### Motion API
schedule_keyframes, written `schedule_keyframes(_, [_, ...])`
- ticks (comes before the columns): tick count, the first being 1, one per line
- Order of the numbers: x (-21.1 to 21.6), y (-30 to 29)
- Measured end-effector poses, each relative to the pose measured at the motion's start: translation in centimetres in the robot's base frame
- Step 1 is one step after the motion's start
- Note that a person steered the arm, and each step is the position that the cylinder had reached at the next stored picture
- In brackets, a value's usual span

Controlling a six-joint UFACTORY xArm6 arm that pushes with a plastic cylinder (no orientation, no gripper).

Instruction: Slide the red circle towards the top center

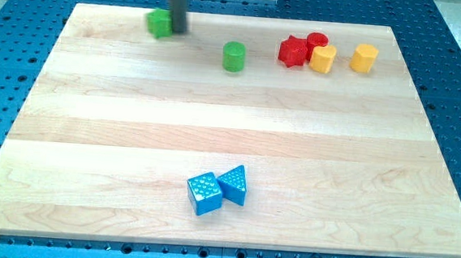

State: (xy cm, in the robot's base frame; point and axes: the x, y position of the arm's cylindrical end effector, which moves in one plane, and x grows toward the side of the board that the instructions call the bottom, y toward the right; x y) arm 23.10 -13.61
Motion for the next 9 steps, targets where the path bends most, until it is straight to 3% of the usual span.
schedule_keyframes(1, [2.7,1.3])
schedule_keyframes(3, [3.5,15.9])
schedule_keyframes(4, [8.4,18.0])
schedule_keyframes(5, [12.7,14.3])
schedule_keyframes(6, [10.1,12.7])
schedule_keyframes(7, [13.0,18.1])
schedule_keyframes(8, [7.6,17.0])
schedule_keyframes(9, [5.7,10.1])
